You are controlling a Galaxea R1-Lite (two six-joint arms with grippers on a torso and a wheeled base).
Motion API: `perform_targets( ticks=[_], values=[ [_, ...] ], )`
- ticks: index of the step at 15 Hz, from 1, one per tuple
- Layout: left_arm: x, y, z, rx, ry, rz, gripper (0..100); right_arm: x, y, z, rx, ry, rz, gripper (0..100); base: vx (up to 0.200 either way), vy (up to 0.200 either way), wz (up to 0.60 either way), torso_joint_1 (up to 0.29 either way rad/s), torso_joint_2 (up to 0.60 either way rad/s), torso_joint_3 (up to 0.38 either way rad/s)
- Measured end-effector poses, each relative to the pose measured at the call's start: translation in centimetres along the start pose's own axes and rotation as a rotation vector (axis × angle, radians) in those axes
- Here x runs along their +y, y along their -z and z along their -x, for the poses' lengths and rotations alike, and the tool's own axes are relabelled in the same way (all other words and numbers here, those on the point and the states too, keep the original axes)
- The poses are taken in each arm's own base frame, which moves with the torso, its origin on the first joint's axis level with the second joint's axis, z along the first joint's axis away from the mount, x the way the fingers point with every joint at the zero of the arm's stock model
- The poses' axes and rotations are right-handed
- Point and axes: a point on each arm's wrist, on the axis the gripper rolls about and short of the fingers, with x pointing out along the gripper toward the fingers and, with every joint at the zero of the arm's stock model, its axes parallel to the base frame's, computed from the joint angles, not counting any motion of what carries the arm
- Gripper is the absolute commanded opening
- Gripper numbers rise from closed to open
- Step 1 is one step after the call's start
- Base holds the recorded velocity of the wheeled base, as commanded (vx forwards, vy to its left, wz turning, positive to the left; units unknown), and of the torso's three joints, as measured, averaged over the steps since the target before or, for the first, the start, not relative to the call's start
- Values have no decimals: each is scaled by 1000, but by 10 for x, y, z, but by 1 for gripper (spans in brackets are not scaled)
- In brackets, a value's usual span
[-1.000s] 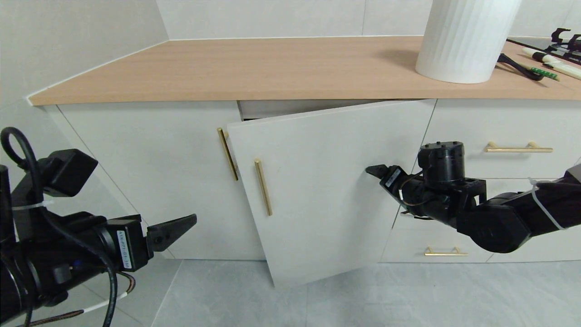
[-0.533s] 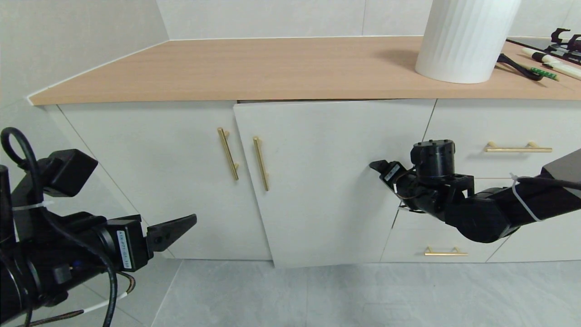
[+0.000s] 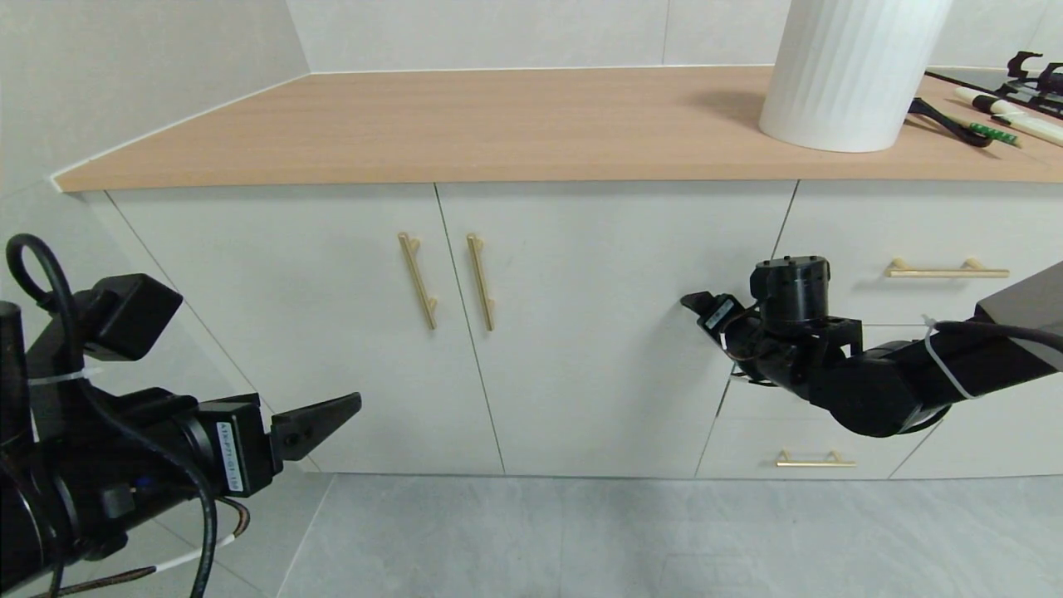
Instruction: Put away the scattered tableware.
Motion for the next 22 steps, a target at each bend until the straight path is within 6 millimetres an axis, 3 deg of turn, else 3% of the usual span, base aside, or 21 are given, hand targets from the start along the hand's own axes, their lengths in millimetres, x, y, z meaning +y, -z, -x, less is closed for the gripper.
perform_targets(
  ticks=[5, 11, 14, 16, 19, 22],
  values=[
    [0, 0, 0, 1, 1, 1, 100, -1, 1, 6, 14, -2, 10, 100, 0, 0, 0, 0, 0, 0],
    [2, 0, 8, -27, 3, 10, 100, 9, -6, 71, 53, -101, 221, 100, 0, 0, 0, 0, 0, 0],
    [12, -4, 29, -135, -54, 37, 100, 13, -24, 116, -23, -152, 308, 100, 0, 0, 0, 0, 0, 0],
    [19, 4, 45, -177, -80, 48, 100, 8, -35, 150, -83, -157, 374, 100, 0, 0, 0, 0, 0, 0],
    [28, 37, 73, -211, -74, 49, 100, -16, -45, 211, -160, -165, 497, 100, 0, 0, 0, 0, 0, 0],
    [38, 73, 106, -259, -70, 33, 100, -56, -51, 285, -262, -164, 641, 100, 0, 0, 0, 0, 0, 0]
  ],
)
